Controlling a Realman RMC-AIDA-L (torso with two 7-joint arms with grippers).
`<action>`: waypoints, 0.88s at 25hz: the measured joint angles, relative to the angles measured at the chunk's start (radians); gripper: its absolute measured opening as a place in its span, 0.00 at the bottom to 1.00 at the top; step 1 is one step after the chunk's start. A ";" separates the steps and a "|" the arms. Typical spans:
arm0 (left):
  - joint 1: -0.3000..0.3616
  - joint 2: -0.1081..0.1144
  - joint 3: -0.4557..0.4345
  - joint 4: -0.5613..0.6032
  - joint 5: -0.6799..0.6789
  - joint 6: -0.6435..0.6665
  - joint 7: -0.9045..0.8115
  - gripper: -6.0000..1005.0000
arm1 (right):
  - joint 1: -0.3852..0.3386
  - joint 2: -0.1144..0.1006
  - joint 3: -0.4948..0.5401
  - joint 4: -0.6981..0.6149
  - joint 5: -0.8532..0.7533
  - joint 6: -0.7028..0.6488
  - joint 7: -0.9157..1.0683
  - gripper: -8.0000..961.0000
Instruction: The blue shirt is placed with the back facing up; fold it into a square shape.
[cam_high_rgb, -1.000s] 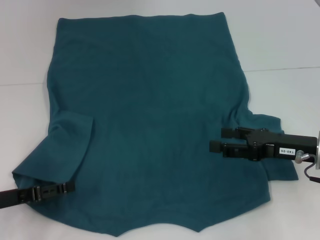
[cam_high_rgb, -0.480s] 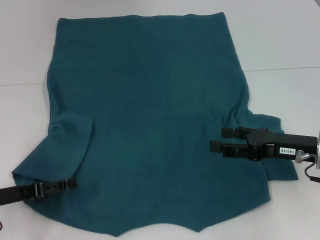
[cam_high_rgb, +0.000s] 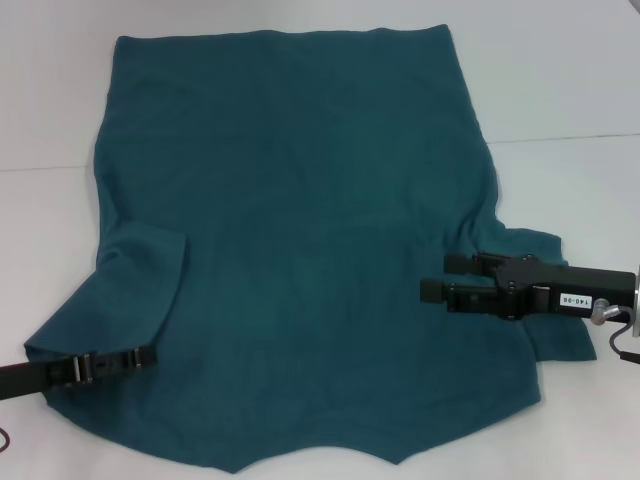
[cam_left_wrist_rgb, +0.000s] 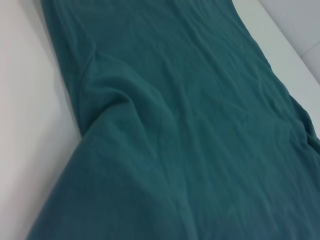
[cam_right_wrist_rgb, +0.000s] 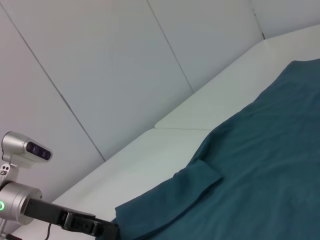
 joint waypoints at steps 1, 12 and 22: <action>0.000 0.000 0.001 0.000 0.000 -0.005 -0.001 0.88 | 0.000 0.000 0.000 0.000 0.000 0.001 0.000 0.95; -0.003 -0.003 0.056 0.002 0.007 -0.063 -0.020 0.72 | 0.001 0.000 0.000 0.000 0.000 -0.002 -0.002 0.95; -0.006 -0.004 0.064 0.007 0.014 -0.064 -0.039 0.34 | -0.001 0.001 0.000 0.000 0.000 -0.002 -0.007 0.95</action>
